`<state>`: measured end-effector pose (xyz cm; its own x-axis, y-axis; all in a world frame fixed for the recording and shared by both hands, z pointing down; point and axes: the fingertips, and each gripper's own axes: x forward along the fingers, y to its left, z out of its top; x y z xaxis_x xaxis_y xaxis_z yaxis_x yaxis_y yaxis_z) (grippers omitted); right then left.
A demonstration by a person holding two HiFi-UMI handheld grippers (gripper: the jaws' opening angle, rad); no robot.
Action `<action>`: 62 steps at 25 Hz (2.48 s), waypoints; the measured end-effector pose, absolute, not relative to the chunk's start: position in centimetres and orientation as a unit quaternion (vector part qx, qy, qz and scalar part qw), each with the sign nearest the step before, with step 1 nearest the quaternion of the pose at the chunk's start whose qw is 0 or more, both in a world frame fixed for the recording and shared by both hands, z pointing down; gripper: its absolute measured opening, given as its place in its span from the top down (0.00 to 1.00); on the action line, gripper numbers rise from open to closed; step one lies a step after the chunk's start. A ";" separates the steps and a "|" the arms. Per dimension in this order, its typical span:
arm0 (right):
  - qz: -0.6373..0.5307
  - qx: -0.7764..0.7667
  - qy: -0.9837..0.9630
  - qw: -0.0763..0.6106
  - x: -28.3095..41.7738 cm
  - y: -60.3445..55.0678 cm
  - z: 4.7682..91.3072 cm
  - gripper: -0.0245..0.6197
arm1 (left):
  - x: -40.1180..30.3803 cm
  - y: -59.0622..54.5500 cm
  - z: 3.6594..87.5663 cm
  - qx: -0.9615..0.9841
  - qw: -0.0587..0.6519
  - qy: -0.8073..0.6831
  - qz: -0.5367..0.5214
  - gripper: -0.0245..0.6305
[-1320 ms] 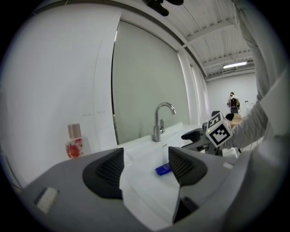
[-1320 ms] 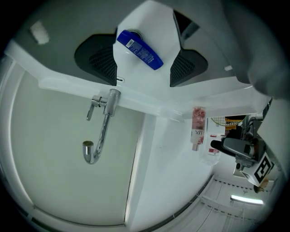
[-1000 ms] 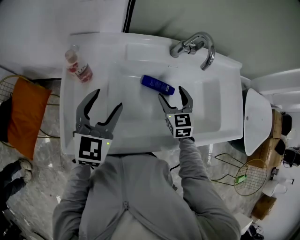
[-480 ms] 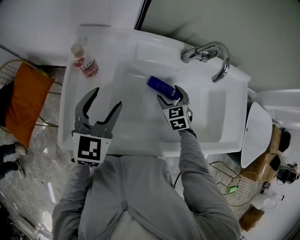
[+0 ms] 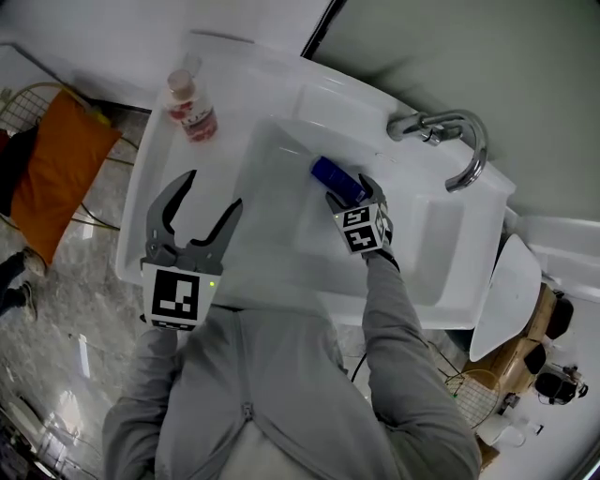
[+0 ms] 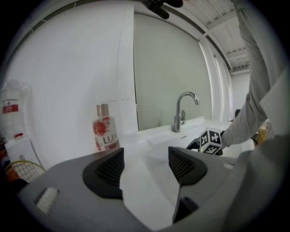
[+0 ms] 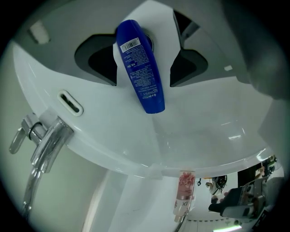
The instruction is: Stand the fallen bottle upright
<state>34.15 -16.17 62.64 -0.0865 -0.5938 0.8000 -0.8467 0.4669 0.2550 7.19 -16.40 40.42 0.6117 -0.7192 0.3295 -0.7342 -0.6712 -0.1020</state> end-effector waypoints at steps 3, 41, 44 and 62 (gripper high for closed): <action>0.140 0.479 -0.726 0.473 34.0 -16.3 63.4 0.42 | 6.4 -16.5 40.5 0.891 0.022 -0.418 0.174 0.45; 0.200 0.252 -0.713 0.623 33.8 -17.7 66.2 0.53 | 5.2 -16.5 41.1 0.874 0.036 -0.449 0.184 0.45; 0.206 0.251 -0.709 0.626 33.9 -17.3 66.4 0.54 | 5.1 -16.3 41.1 0.873 0.035 -0.450 0.187 0.45; 0.214 0.362 -0.742 0.523 32.0 -17.1 63.5 0.54 | 4.2 -16.0 40.1 0.880 0.024 -0.437 0.184 0.45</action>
<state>31.98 -17.11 63.46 -0.1916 -0.3130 0.9302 -0.7607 0.6463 0.0608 4.25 -15.96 40.15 0.5509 -0.7600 0.3448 -0.7776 -0.6175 -0.1185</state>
